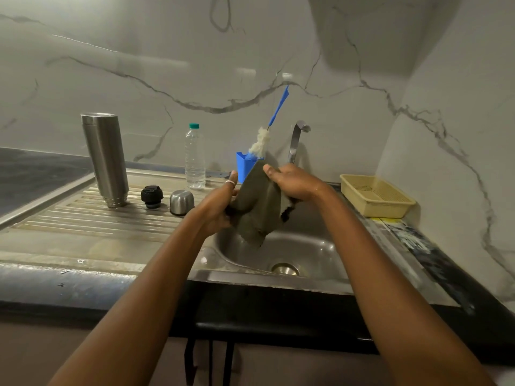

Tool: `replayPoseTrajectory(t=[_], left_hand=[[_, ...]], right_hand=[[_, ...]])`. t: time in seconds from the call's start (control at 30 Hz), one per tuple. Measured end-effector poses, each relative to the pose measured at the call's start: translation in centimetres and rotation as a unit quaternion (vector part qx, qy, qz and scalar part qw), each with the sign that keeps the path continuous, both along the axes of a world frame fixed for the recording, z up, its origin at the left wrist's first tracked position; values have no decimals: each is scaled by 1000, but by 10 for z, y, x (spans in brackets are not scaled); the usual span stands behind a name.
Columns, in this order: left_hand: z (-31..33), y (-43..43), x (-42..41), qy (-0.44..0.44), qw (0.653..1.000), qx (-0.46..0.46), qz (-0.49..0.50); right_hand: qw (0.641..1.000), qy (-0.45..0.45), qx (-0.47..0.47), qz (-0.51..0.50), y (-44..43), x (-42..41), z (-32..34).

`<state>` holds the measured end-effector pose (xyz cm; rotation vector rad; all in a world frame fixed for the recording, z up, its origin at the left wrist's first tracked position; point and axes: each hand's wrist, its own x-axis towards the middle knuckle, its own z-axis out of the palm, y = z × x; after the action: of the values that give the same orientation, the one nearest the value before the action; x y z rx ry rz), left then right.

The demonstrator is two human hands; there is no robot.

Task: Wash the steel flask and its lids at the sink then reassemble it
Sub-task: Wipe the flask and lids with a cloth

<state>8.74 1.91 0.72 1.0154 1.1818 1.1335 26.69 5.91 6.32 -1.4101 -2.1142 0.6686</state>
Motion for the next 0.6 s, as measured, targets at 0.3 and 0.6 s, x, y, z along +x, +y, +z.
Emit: replayPoseTrajectory(t=[0.3,0.6], left_hand=[[0,2,-3,106,994,29,3],[16,2,5,18,998,65,-3]], right_hand=[[970,194,-146,-5,4,23,-5],[969,200,-98,-106,3,19,-30]])
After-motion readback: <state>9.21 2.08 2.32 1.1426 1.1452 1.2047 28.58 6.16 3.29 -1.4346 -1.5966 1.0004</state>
